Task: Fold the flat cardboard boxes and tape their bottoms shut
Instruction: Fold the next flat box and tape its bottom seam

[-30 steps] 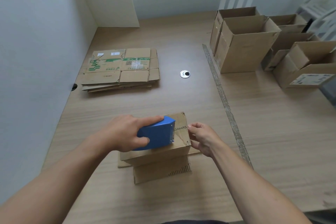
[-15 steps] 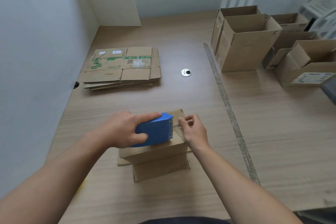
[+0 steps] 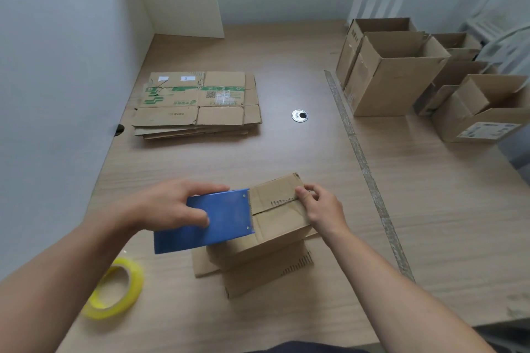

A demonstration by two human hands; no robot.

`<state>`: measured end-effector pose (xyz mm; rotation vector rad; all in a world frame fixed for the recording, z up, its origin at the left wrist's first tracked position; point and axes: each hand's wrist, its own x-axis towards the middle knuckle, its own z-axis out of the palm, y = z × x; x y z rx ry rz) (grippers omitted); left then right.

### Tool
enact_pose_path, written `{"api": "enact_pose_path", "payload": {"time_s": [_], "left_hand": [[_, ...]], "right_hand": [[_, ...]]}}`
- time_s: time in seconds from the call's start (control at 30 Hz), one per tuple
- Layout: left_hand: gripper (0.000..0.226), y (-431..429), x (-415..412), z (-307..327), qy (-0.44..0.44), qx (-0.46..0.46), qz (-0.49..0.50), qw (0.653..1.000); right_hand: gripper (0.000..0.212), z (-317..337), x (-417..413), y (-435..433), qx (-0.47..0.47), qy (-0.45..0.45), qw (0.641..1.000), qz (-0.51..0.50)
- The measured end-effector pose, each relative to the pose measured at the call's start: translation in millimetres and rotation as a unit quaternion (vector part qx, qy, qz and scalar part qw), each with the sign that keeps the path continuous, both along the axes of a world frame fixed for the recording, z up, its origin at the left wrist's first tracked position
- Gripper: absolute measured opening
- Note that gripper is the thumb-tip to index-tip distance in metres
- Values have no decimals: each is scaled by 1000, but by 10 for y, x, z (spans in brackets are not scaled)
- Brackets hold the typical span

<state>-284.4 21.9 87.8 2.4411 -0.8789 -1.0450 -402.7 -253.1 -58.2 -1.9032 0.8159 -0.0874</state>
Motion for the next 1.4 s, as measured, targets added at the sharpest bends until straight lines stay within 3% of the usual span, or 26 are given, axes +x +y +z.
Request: {"api": "enact_pose_path", "payload": {"time_s": [0.2, 0.47, 0.67, 0.93, 1.03, 1.17, 1.27, 1.33, 1.4], "left_hand": [[58, 584, 30, -15, 127, -79, 48, 988], [58, 1015, 38, -161, 188, -93, 96, 973], [60, 1282, 98, -253, 214, -86, 110, 967], [57, 1426, 134, -437, 253, -85, 130, 955], [56, 1404, 135, -532, 246, -62, 129, 959], [56, 1316, 138, -644, 228, -42, 124, 965], [54, 1215, 115, -731, 219, -39, 123, 967], [53, 1160, 103, -776, 214, -42, 128, 968], [51, 1132, 85, -811, 213, -47, 129, 967]], "right_hand": [[18, -8, 4, 80, 12, -8, 1000, -22], [19, 12, -7, 103, 2, 6, 999, -46], [30, -4, -1, 88, 38, 10, 998, -59], [26, 34, 11, 113, 77, 15, 994, -76], [23, 113, 13, 161, -3, 18, 998, -54], [39, 244, 31, 314, -183, 54, 981, -28], [30, 366, 9, 511, -357, 35, 933, 18], [20, 437, -59, 655, -415, -35, 904, 97], [23, 406, -192, 797, -463, -77, 864, 183]]}}
